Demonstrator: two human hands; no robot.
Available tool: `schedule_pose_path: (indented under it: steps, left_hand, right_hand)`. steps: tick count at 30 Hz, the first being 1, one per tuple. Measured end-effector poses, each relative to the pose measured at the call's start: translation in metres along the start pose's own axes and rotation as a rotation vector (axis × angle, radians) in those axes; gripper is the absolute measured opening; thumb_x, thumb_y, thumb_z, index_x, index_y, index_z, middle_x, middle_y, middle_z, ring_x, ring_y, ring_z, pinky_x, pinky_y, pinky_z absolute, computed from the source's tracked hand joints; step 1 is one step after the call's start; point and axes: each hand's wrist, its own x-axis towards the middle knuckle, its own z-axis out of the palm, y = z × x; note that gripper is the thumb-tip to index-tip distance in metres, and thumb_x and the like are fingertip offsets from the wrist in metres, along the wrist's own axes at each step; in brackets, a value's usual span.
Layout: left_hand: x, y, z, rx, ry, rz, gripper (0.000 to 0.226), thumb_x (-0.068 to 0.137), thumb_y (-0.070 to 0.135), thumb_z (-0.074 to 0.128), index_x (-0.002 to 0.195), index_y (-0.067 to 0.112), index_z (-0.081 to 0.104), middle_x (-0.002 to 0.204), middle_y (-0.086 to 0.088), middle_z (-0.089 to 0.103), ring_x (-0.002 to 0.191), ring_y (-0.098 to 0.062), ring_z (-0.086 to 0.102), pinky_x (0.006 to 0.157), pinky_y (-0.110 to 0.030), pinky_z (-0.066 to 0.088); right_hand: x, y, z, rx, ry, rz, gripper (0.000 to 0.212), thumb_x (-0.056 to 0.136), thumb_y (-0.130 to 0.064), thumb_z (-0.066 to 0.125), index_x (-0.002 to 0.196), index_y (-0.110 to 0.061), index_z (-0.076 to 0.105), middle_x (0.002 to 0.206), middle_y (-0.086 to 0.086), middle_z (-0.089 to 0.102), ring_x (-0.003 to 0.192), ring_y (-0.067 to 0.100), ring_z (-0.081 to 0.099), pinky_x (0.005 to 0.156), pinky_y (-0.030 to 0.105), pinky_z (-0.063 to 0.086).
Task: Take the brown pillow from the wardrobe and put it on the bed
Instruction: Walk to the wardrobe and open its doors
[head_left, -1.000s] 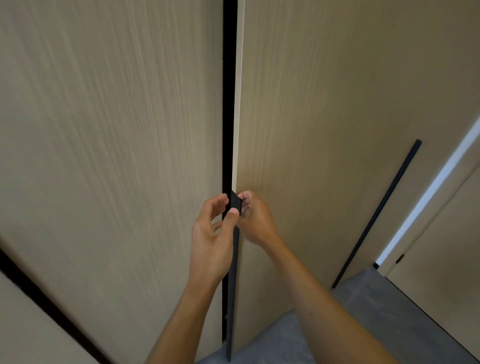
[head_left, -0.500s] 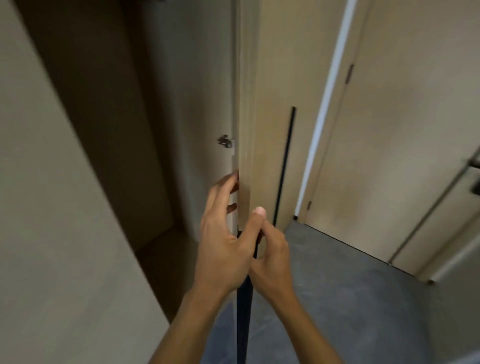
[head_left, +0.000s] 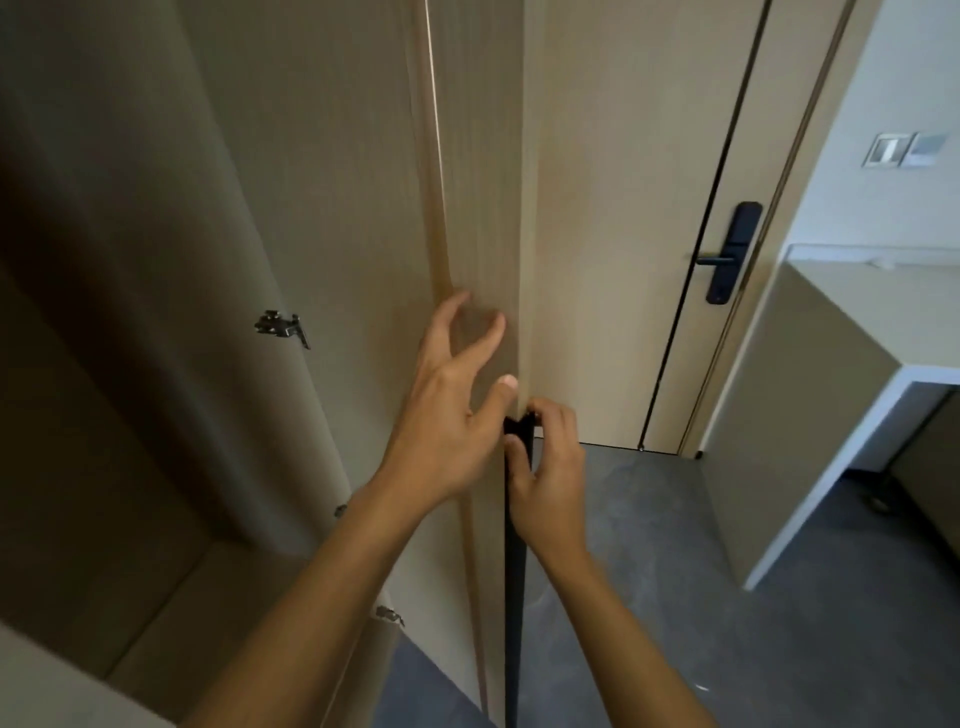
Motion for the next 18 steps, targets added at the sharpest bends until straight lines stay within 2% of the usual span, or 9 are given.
schedule_pose_path:
  steps: [3, 5, 7, 8, 10, 13, 16, 18]
  left_hand:
    - [0.029, 0.0, 0.008, 0.09, -0.063, 0.058, 0.059, 0.106, 0.023, 0.053, 0.161, 0.013, 0.036, 0.176, 0.001, -0.009, 0.162, -0.015, -0.005, 0.13, -0.036, 0.012]
    - [0.047, 0.002, 0.017, 0.145, -0.112, 0.069, 0.061, 0.107, 0.022, 0.049, 0.163, 0.011, 0.028, 0.175, -0.001, -0.019, 0.162, -0.019, -0.013, 0.131, -0.039, 0.009]
    - [0.064, 0.001, 0.027, 0.201, -0.149, 0.063, 0.064, 0.109, 0.022, 0.046, 0.165, 0.011, 0.02, 0.173, -0.003, -0.027, 0.161, -0.021, -0.018, 0.131, -0.041, 0.01]
    - [0.072, 0.001, 0.033, 0.224, -0.166, 0.057, 0.065, 0.109, 0.021, 0.045, 0.166, 0.011, 0.015, 0.172, -0.004, -0.03, 0.16, -0.023, -0.02, 0.131, -0.043, 0.009]
    - [0.088, -0.003, 0.045, 0.271, -0.197, 0.057, 0.069, 0.109, 0.021, 0.045, 0.167, 0.013, 0.008, 0.17, -0.005, -0.035, 0.159, -0.025, -0.023, 0.131, -0.048, 0.01]
    - [0.112, -0.013, 0.06, 0.33, -0.212, 0.07, 0.072, 0.108, 0.019, 0.047, 0.167, 0.015, 0.007, 0.169, -0.005, -0.035, 0.159, -0.025, -0.024, 0.13, -0.055, 0.011]
    - [0.131, -0.023, 0.067, 0.409, -0.202, 0.076, 0.071, 0.106, 0.018, 0.048, 0.167, 0.018, 0.011, 0.171, -0.004, -0.032, 0.16, -0.023, -0.023, 0.129, -0.058, 0.007]
    - [0.143, -0.03, 0.07, 0.482, -0.201, 0.086, 0.07, 0.106, 0.019, 0.048, 0.167, 0.017, 0.014, 0.171, -0.004, -0.03, 0.16, -0.023, -0.021, 0.129, -0.059, 0.008]
  right_hand:
    - [0.025, 0.014, -0.002, -0.017, 0.049, 0.016, 0.028, 0.1, 0.002, 0.064, 0.127, -0.004, 0.061, 0.115, 0.0, 0.056, 0.105, 0.012, 0.054, 0.095, 0.033, 0.049]
    - [0.044, 0.026, -0.003, -0.028, 0.078, 0.022, 0.03, 0.099, 0.003, 0.063, 0.129, -0.001, 0.06, 0.116, 0.0, 0.056, 0.105, 0.008, 0.052, 0.092, 0.025, 0.043]
    - [0.063, 0.038, -0.004, -0.043, 0.071, 0.036, 0.034, 0.099, 0.004, 0.063, 0.132, 0.001, 0.059, 0.119, 0.001, 0.057, 0.109, 0.013, 0.054, 0.094, 0.02, 0.039]
    - [0.073, 0.044, -0.005, -0.047, 0.055, 0.054, 0.035, 0.1, 0.003, 0.062, 0.134, 0.001, 0.058, 0.121, 0.004, 0.059, 0.112, 0.018, 0.057, 0.096, 0.022, 0.04]
    - [0.091, 0.054, -0.007, -0.042, 0.022, 0.093, 0.038, 0.101, 0.002, 0.061, 0.138, -0.001, 0.056, 0.129, 0.011, 0.062, 0.12, 0.028, 0.061, 0.102, 0.035, 0.048]
    - [0.118, 0.067, -0.009, -0.036, -0.01, 0.119, 0.041, 0.101, 0.003, 0.059, 0.142, 0.0, 0.054, 0.136, 0.017, 0.061, 0.124, 0.034, 0.062, 0.107, 0.05, 0.051]
    - [0.138, 0.077, -0.011, -0.005, -0.04, 0.124, 0.041, 0.102, 0.003, 0.058, 0.143, 0.0, 0.054, 0.132, 0.008, 0.06, 0.123, 0.032, 0.062, 0.105, 0.046, 0.051]
    - [0.151, 0.084, -0.01, 0.005, -0.063, 0.129, 0.041, 0.103, 0.001, 0.057, 0.144, -0.001, 0.053, 0.135, 0.01, 0.06, 0.125, 0.032, 0.062, 0.103, 0.04, 0.049]
